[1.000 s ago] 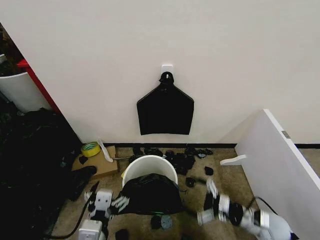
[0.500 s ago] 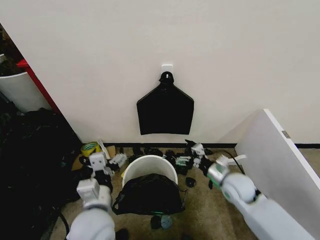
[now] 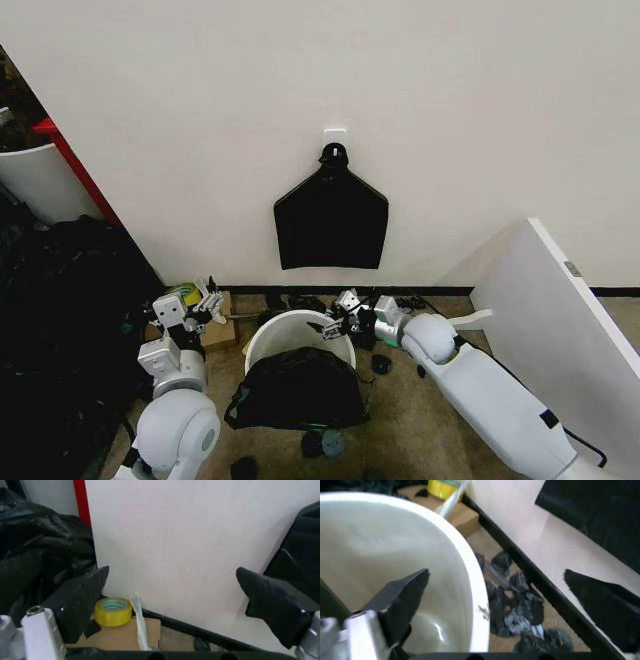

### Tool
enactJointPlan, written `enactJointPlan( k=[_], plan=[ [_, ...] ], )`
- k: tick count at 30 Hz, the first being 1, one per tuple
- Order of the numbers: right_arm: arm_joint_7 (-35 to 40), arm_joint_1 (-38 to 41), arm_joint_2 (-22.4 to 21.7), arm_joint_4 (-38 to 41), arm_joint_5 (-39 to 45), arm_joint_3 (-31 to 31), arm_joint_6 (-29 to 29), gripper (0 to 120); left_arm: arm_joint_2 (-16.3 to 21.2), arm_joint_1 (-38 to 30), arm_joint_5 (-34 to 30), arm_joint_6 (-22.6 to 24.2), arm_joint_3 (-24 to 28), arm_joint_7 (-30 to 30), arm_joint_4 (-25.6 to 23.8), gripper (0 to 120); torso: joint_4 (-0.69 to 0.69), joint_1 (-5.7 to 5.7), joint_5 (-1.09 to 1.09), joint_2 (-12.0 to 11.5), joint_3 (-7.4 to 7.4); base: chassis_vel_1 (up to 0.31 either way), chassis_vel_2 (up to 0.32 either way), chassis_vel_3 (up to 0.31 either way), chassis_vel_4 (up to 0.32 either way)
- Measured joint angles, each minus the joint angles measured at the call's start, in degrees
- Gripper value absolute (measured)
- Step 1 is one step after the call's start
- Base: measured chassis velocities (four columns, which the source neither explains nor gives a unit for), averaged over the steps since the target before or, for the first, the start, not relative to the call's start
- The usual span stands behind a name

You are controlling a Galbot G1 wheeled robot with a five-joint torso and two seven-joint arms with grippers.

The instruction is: Place the garbage bag over the trash bin.

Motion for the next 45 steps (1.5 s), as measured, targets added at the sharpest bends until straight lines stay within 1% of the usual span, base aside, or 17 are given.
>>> enactJointPlan(
  k=[5,6,14,17,18,22,23,25,29,30,32,34,36,38,39,42,45],
  plan=[
    [-1.3,0.6,-0.8,-0.1,-1.2,-0.6,-2.5,73,-0.6,0.3,0.4,0.0,0.6,-0.4,-0.4,100,0.0,0.0,0.01,0.0,0.0,0.0,0.0,0.0,0.0],
    [-1.3,0.6,-0.8,-0.1,-1.2,-0.6,-2.5,73,-0.6,0.3,0.4,0.0,0.6,-0.4,-0.4,100,0.0,0.0,0.01,0.0,0.0,0.0,0.0,0.0,0.0],
    [-2.3,0.0,-1.3,1.1,-1.7,-1.2,-3.9,43,-1.1,1.2,0.6,0.3,1.3,-1.3,-0.9,100,0.0,0.0,0.01,0.0,0.0,0.0,0.0,0.0,0.0],
    [0.3,-0.5,-1.1,1.8,0.0,-1.7,-5.7,30,-1.0,1.7,0.7,0.3,1.2,-1.7,-1.2,100,0.0,0.0,0.01,0.0,0.0,0.0,0.0,0.0,0.0],
    [0.3,-0.5,-1.1,1.8,0.0,-1.7,-5.7,30,-1.0,1.7,0.7,0.3,1.2,-1.7,-1.2,100,0.0,0.0,0.01,0.0,0.0,0.0,0.0,0.0,0.0],
    [6.3,-1.5,-1.0,3.3,4.5,-2.2,-9.7,12,-0.8,2.3,0.7,0.3,0.9,-2.1,-1.6,100,0.0,0.0,0.0,0.0,0.0,0.0,0.0,0.0,0.0],
    [6.3,-1.5,-1.0,3.3,4.5,-2.2,-9.7,12,-0.8,2.3,0.7,0.3,0.9,-2.1,-1.6,100,0.0,0.0,0.0,0.0,0.0,0.0,0.0,0.0,0.0],
    [10.4,-2.5,-1.2,4.7,7.4,-2.3,-12.1,4,-0.8,2.5,0.7,0.3,0.9,-2.3,-1.7,100,0.01,-0.01,0.03,0.0,-0.01,0.0,0.0,0.0,0.0],
    [23.5,-6.1,-3.0,9.7,17.8,-2.2,-17.7,3,-0.7,3.0,0.7,0.3,0.8,-2.6,-1.8,100,0.01,-0.02,0.01,0.0,-0.01,0.0,0.0,0.0,0.0],
    [23.5,-6.1,-3.0,9.7,17.8,-2.2,-17.7,3,-0.7,3.0,0.7,0.3,0.8,-2.6,-1.8,100,0.01,-0.02,0.01,0.0,-0.01,0.0,0.0,0.0,0.0],
    [33.2,-9.1,-4.3,13.2,26.3,-1.7,-17.7,3,-0.6,3.1,0.7,0.3,0.8,-2.8,-1.9,100,0.01,-0.01,0.01,0.0,-0.01,0.0,0.0,0.0,0.0],
    [46.9,-12.5,-5.0,17.8,36.0,-1.3,-14.6,3,-0.5,3.2,0.7,0.3,0.8,-3.0,-1.9,100,-0.02,-0.01,-0.01,0.0,-0.01,0.0,0.0,0.0,0.0],
    [57.5,-16.0,-4.8,21.3,43.7,0.1,-9.2,2,-0.5,3.4,0.7,0.2,0.7,-3.3,-1.9,100,0.01,-0.01,0.01,0.0,-0.01,0.0,0.0,0.0,0.0],
    [60.2,-17.2,-4.7,22.2,45.4,1.0,-7.2,1,-0.4,3.4,0.7,0.2,0.6,-3.4,-1.8,100,0.0,-0.02,0.01,0.0,-0.01,0.0,0.0,0.0,0.0],
    [64.0,-19.7,-4.4,23.7,47.2,2.4,-3.6,1,-0.4,3.4,0.6,0.1,0.6,-3.5,-1.7,100,0.0,-0.01,-0.01,0.0,-0.01,0.0,0.0,0.0,0.0],
    [69.3,-25.5,-3.3,25.6,47.8,5.4,2.6,1,-0.4,3.4,0.2,0.0,0.8,-3.6,-1.3,100,-0.01,-0.01,0.01,0.0,-0.01,0.0,0.0,0.0,0.0],
    [71.9,-28.0,-2.3,26.4,47.9,6.4,4.6,1,-0.4,3.4,-0.1,0.0,1.0,-3.7,-1.1,100,-0.02,-0.01,0.0,0.0,-0.01,0.0,0.0,0.0,0.0]
  ],
)
